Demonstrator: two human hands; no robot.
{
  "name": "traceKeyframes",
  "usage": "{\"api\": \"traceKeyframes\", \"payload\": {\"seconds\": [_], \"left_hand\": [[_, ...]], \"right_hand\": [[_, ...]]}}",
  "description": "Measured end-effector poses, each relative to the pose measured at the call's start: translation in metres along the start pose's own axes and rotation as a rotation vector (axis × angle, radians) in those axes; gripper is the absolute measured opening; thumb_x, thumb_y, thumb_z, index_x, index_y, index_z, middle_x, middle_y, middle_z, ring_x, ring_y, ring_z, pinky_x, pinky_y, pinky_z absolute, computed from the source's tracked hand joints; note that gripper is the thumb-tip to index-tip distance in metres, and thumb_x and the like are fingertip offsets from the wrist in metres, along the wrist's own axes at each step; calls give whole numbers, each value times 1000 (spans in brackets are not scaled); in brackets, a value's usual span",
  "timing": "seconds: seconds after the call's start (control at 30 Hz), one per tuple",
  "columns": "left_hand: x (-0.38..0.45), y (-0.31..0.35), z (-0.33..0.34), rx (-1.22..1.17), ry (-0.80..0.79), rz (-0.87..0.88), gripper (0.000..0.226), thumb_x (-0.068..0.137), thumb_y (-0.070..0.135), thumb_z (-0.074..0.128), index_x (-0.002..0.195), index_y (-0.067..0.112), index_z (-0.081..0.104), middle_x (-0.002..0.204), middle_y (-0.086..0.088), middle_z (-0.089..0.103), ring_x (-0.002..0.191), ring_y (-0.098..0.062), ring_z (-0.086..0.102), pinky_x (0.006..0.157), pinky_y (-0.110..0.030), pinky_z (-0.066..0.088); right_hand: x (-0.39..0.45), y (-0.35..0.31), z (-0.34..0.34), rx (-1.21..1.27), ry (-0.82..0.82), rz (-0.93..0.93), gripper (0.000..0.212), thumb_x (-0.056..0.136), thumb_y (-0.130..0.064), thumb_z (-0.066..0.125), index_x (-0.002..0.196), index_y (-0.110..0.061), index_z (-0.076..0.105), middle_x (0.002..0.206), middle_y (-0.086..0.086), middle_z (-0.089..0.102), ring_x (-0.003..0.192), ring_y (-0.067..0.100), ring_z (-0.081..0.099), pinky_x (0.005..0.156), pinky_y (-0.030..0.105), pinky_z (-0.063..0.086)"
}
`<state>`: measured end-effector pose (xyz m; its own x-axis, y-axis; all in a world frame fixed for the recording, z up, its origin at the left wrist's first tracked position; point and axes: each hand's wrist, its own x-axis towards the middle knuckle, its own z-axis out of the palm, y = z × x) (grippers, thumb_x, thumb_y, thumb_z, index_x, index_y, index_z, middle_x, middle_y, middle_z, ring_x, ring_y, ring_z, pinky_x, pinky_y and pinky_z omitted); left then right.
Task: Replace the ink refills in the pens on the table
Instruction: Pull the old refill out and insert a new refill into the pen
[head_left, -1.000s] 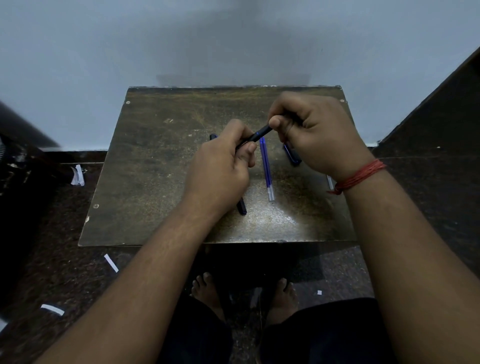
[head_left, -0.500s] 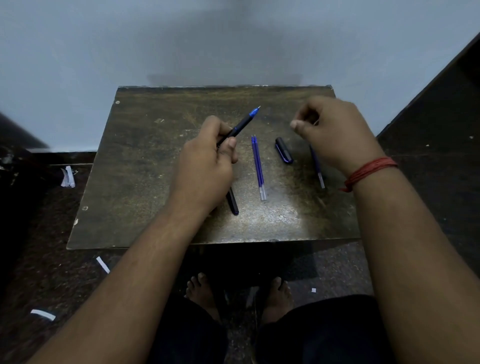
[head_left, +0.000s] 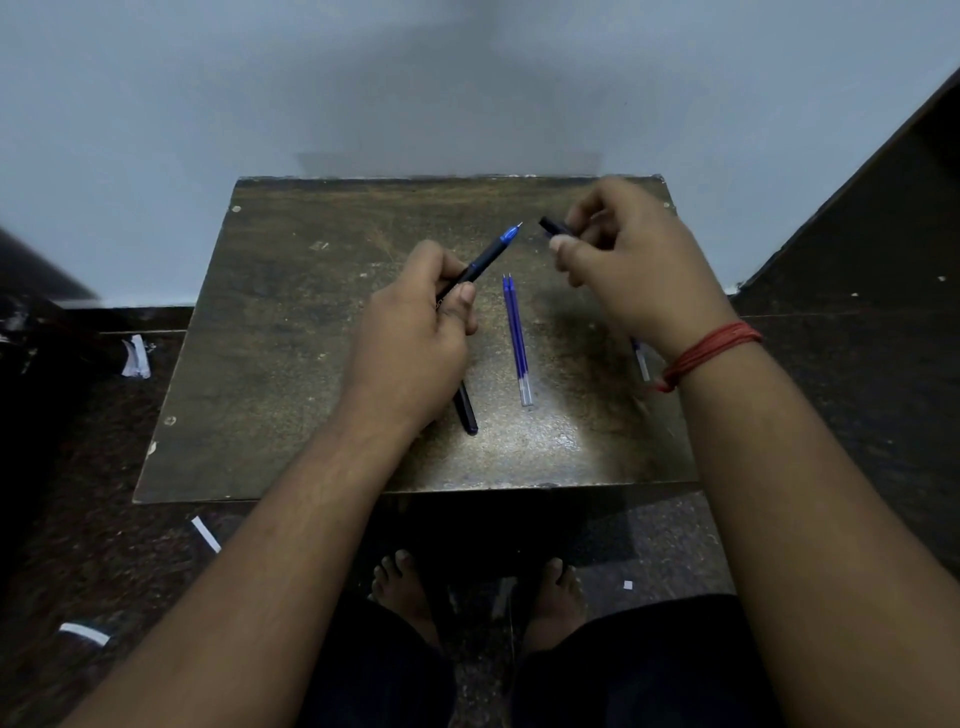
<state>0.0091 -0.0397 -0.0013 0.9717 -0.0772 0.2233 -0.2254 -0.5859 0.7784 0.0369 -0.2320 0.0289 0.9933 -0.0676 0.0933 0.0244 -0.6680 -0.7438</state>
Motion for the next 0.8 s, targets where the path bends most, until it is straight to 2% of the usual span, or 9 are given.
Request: {"api": "traceKeyframes", "payload": {"seconds": [0.1, 0.17, 0.4, 0.53, 0.6, 0.67, 0.8], "left_hand": [[0, 0, 1, 9, -15, -8, 4, 100, 19, 53, 97, 22, 53, 75, 10, 66, 72, -6, 64, 64, -27, 48], [0, 0, 1, 12, -19, -9, 4, 99, 19, 53, 97, 21, 53, 75, 10, 66, 71, -5, 63, 63, -26, 48], [-2, 4, 1, 16, -64, -12, 3, 100, 19, 53, 97, 21, 53, 77, 8, 67, 73, -4, 63, 60, -24, 43], [-3, 7, 1, 42, -87, 11, 7, 100, 20, 53, 96, 25, 51, 78, 8, 67, 69, -2, 61, 57, -23, 39], [-3, 7, 1, 41, -82, 19, 6, 99, 20, 53, 96, 25, 51, 77, 9, 67, 68, -2, 61, 58, -24, 41], [-2, 6, 1, 27, -71, 18, 6, 99, 19, 54, 96, 24, 52, 75, 10, 67, 67, -1, 60, 57, -23, 40], [-2, 5, 1, -22, -39, 0, 3, 99, 18, 54, 97, 20, 55, 74, 10, 67, 69, 1, 62, 59, -15, 42]], "right_hand": [[1, -1, -2, 418, 55, -2, 6, 94, -14, 61, 98, -19, 62, 84, 0, 66, 64, 15, 64, 54, 30, 50], [1, 0, -4, 532, 67, -1, 9, 94, -13, 58, 96, -19, 64, 81, -2, 64, 63, 16, 60, 53, 29, 47], [-1, -2, 0, 454, -19, -61, 11, 97, -14, 52, 95, -18, 62, 82, -4, 63, 62, 13, 51, 53, 28, 44], [-3, -5, 2, 351, -67, -112, 13, 98, -17, 52, 93, -20, 64, 80, -9, 61, 66, 11, 53, 60, 26, 45], [-4, -7, 5, 337, -89, -121, 11, 98, -16, 54, 96, -20, 63, 84, -4, 62, 69, 11, 57, 60, 29, 47], [-5, -9, 9, 396, -74, -102, 5, 98, -14, 57, 102, -18, 57, 85, 2, 62, 69, 13, 62, 57, 31, 50], [-8, -14, 21, 532, 23, -70, 20, 95, -11, 63, 105, -12, 46, 76, 0, 63, 68, 19, 68, 55, 31, 50]]}}
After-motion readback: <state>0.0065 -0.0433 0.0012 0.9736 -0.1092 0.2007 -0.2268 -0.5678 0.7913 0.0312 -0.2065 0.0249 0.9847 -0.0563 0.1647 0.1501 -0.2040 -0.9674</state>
